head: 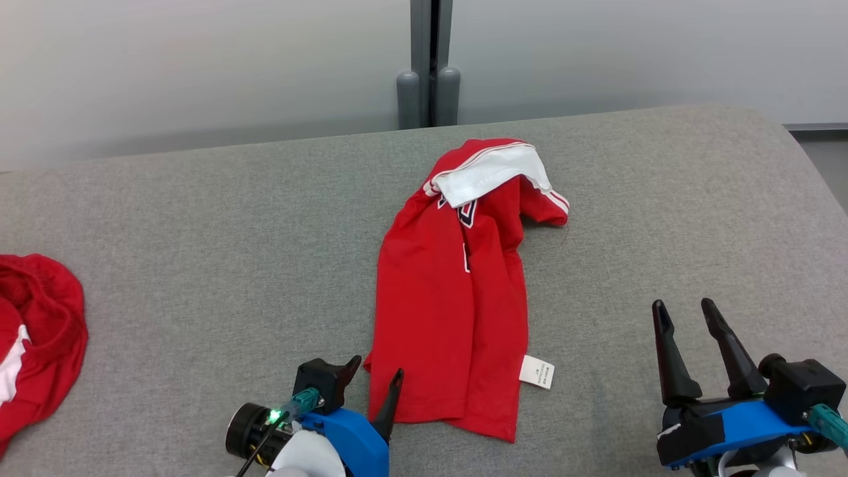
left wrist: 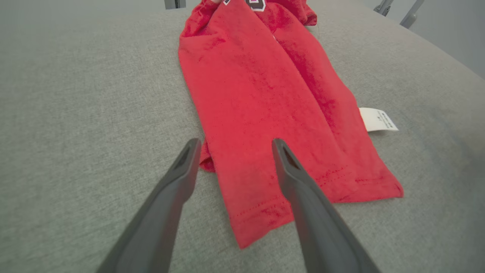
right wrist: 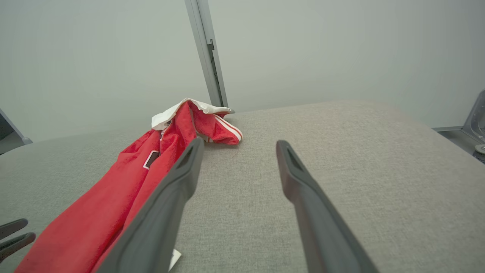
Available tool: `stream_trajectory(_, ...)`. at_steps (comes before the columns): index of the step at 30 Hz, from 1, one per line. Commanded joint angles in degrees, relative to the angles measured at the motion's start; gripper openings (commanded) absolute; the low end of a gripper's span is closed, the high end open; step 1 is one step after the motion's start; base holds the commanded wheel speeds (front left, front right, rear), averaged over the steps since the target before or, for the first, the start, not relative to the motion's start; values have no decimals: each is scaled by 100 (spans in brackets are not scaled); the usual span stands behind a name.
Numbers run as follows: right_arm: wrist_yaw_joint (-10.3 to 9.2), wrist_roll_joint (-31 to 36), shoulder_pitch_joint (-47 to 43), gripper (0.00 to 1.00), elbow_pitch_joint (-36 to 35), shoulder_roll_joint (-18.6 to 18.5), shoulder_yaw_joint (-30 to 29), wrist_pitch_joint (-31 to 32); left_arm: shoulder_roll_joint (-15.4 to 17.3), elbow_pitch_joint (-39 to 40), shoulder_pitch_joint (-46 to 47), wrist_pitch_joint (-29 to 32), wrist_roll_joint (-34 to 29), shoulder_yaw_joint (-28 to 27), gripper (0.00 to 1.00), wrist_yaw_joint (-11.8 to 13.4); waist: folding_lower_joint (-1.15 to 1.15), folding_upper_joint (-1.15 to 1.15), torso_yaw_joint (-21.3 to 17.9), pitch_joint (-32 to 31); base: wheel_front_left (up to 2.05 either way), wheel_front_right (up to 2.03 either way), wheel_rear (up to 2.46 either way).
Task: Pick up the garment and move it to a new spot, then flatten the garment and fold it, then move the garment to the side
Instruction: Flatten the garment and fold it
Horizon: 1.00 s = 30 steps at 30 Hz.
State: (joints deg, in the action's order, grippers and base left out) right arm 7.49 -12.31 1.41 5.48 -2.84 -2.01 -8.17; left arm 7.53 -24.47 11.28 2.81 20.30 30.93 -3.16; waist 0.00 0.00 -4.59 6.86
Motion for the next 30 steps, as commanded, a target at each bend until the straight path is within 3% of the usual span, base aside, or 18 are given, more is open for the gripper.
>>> stream_trajectory(1, 1, -23, 83, 100, -29, -11, 9, -44, -11, -51, 72, 68, 37, -25, 100, 59, 0, 0, -35, 12, 0, 0, 0)
stream_trajectory(4, 1, -44, 66, 100, -28, -10, 10, -62, -12, -133, 22, 281, 109, -56, 100, 177, 0, 0, -84, 42, 0, 0, 0)
stream_trajectory(15, 1, -82, 111, 100, 25, -10, 13, -102, -93, -59, -149, 967, 443, -3, 100, 202, 0, 0, -83, 86, 0, 0, 0)
stream_trajectory(17, 1, -79, 140, 100, 26, -9, 28, -101, -114, -93, -159, 1129, 535, 24, 0, 134, 0, 0, -94, 96, 0, 0, 0)
stream_trajectory(22, 1, -40, 137, 100, -12, -9, 30, -78, -54, -31, -71, 980, 563, -76, 0, 179, 0, 0, -115, 100, 0, 0, 0)
stream_trajectory(30, 1, -31, 73, 100, -41, -10, -18, -51, 301, 452, -78, 534, 450, -470, 0, 570, 0, 0, -57, 88, 0, 0, 0)
